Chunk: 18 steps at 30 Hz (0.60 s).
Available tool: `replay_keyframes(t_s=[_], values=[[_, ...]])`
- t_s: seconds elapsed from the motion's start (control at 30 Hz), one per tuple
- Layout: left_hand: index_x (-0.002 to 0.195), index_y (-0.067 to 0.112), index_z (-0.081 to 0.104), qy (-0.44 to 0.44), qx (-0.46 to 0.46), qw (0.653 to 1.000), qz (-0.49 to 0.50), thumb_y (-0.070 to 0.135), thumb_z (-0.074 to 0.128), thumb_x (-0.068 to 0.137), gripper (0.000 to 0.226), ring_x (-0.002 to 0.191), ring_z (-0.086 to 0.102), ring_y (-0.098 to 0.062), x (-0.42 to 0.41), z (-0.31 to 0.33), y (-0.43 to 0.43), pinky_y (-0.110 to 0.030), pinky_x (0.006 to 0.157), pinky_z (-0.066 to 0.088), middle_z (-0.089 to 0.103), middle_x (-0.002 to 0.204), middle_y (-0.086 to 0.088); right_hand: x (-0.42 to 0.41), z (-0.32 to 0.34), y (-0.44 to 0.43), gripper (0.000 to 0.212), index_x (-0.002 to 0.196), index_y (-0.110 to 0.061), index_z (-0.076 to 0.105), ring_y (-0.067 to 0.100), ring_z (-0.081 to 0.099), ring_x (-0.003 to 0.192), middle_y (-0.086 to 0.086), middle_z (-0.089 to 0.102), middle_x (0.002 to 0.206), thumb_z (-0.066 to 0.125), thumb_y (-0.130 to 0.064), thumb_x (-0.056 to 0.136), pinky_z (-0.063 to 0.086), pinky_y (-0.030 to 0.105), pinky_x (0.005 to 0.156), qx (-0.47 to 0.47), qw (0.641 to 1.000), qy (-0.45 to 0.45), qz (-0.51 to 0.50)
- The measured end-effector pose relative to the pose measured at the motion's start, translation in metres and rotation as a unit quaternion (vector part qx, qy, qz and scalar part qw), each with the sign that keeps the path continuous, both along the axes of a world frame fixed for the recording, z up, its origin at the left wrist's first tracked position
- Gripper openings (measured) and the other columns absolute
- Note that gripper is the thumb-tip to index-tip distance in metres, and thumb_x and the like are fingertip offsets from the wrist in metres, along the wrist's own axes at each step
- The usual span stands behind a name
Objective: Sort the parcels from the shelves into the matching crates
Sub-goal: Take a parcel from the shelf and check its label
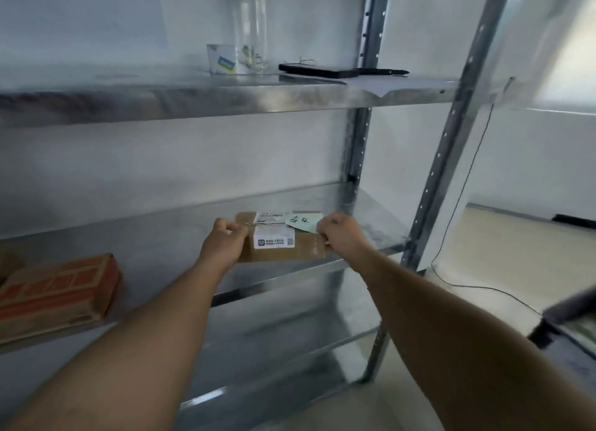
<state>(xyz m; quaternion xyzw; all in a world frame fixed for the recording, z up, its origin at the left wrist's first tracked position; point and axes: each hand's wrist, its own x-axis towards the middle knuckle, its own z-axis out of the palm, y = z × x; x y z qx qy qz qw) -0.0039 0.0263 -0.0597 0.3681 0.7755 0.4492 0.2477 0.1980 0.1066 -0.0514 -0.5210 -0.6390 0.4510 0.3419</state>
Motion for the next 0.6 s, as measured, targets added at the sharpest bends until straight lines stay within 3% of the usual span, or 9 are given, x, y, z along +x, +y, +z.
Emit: replay_keyframes(t_s=[0.1, 0.2, 0.27, 0.33, 0.37, 0.43, 0.6], values=[[0.081, 0.022, 0.046, 0.014, 0.004, 1.000, -0.013, 0.026, 0.055, 0.090, 0.013, 0.094, 0.058, -0.027, 0.046, 0.001, 0.014, -0.040, 0.088, 0.050, 0.060, 0.096, -0.005, 0.047, -0.001, 0.003, 0.018, 0.071, -0.009, 0.057, 0.028, 0.061, 0.076, 0.016, 0.068, 0.090, 0.055, -0.011, 0.089, 0.051, 0.041, 0.069, 0.002, 0.999, -0.016, -0.035], [0.086, 0.023, 0.044, -0.002, 0.006, 0.999, -0.042, 0.014, 0.058, 0.084, 0.017, 0.094, 0.060, -0.030, 0.087, -0.002, 0.027, -0.046, 0.089, 0.052, 0.058, 0.091, -0.003, 0.095, -0.006, 0.004, 0.014, 0.086, -0.012, 0.059, 0.025, 0.063, 0.093, 0.011, 0.063, 0.102, 0.057, 0.003, 0.088, 0.056, 0.032, 0.068, -0.002, 0.999, 0.011, -0.050], [0.111, 0.026, 0.046, -0.012, 0.008, 0.996, -0.084, 0.008, 0.062, 0.082, 0.038, 0.097, 0.061, -0.029, 0.114, -0.006, 0.034, -0.046, 0.091, 0.051, 0.062, 0.098, -0.004, 0.126, -0.008, 0.002, 0.036, 0.114, -0.015, 0.054, 0.024, 0.061, 0.102, 0.008, 0.059, 0.108, 0.056, 0.008, 0.087, 0.053, 0.021, 0.057, -0.006, 0.998, 0.024, -0.052], [0.142, 0.034, 0.032, -0.016, 0.013, 0.990, -0.141, 0.003, 0.065, 0.080, 0.077, 0.106, 0.060, -0.026, 0.143, -0.008, 0.040, -0.042, 0.097, 0.049, 0.062, 0.115, -0.004, 0.156, -0.008, 0.001, 0.059, 0.133, -0.023, 0.044, 0.020, 0.058, 0.105, 0.005, 0.059, 0.113, 0.054, 0.011, 0.086, 0.054, 0.019, 0.056, 0.003, 0.999, 0.022, -0.049], [0.148, 0.036, 0.023, -0.013, 0.016, 0.986, -0.168, 0.002, 0.066, 0.078, 0.089, 0.109, 0.058, -0.024, 0.159, -0.008, 0.042, -0.040, 0.098, 0.048, 0.059, 0.121, -0.002, 0.171, -0.009, 0.000, 0.065, 0.137, -0.026, 0.041, 0.019, 0.057, 0.107, 0.004, 0.058, 0.115, 0.054, 0.012, 0.085, 0.055, 0.019, 0.057, 0.013, 0.998, 0.022, -0.049], [0.150, 0.037, 0.017, -0.015, 0.035, 0.977, -0.209, 0.001, 0.067, 0.074, 0.099, 0.112, 0.057, -0.022, 0.188, -0.010, 0.048, -0.035, 0.096, 0.048, 0.056, 0.129, 0.000, 0.200, -0.010, -0.002, 0.069, 0.138, -0.028, 0.038, 0.019, 0.056, 0.109, 0.002, 0.058, 0.114, 0.054, 0.013, 0.085, 0.056, 0.021, 0.059, 0.037, 0.997, 0.028, -0.062], [0.152, 0.032, 0.011, -0.028, 0.061, 0.956, -0.285, -0.002, 0.070, 0.081, 0.099, 0.111, 0.051, -0.011, 0.256, -0.021, 0.068, -0.022, 0.091, 0.045, 0.049, 0.134, 0.005, 0.266, -0.021, -0.006, 0.063, 0.127, -0.028, 0.040, 0.018, 0.057, 0.103, -0.003, 0.054, 0.107, 0.049, 0.015, 0.082, 0.059, 0.030, 0.068, 0.076, 0.984, 0.039, -0.154]])
